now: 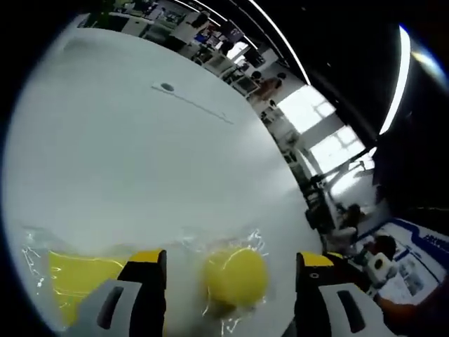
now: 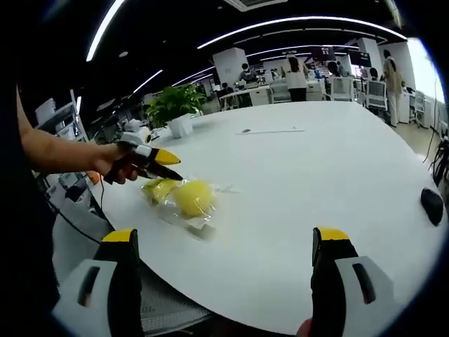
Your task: Compare the silicone blocks by pressing each to a similar depth, holding the contact briefly, and releasing to observe deformation and rebound differences across the visible hardness samples.
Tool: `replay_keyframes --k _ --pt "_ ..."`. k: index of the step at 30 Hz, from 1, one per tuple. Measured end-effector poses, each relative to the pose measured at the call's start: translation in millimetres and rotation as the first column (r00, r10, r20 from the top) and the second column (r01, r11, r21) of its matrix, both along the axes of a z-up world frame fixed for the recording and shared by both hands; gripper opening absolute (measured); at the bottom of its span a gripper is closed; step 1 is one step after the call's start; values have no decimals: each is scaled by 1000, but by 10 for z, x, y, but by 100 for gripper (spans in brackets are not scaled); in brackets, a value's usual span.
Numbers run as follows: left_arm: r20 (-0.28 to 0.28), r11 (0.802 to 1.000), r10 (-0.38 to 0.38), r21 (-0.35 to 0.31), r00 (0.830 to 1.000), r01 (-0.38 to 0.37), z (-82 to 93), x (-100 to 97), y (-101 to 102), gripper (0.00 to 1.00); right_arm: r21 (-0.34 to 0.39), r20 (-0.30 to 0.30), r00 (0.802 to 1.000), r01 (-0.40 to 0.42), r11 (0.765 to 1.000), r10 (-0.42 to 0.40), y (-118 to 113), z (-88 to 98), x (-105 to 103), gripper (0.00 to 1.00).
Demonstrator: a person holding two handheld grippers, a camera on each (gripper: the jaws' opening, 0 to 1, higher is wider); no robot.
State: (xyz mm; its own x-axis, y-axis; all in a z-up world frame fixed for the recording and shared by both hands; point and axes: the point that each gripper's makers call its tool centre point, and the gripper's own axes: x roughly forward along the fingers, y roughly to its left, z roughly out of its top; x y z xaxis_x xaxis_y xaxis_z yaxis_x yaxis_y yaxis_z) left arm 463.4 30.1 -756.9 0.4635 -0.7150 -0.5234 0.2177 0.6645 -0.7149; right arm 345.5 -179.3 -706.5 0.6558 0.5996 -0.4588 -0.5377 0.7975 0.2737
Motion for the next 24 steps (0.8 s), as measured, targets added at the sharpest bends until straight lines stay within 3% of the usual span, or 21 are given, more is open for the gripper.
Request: replay_keyframes --k 5,8,11,14,24 --pt "-31 999 26 -26 999 -27 -53 37 -31 71 -3 1 1000 -3 1000 3 2 5 -20 96" --pt "-82 998 53 -20 995 -54 -144 49 -28 58 0 0 1000 0 1000 0 -1 5 -24 96" --pt "-76 998 57 -30 995 -59 -149 100 -48 48 2 0 1000 3 1000 -3 -2 6 -27 96" --pt "-150 996 68 -40 986 -75 -232 86 -71 40 5 -3 1000 5 1000 -5 -1 -5 -38 96" --pt "-144 998 61 33 988 -56 -347 77 -48 21 22 -5 1000 12 1000 -12 -1 8 -24 96"
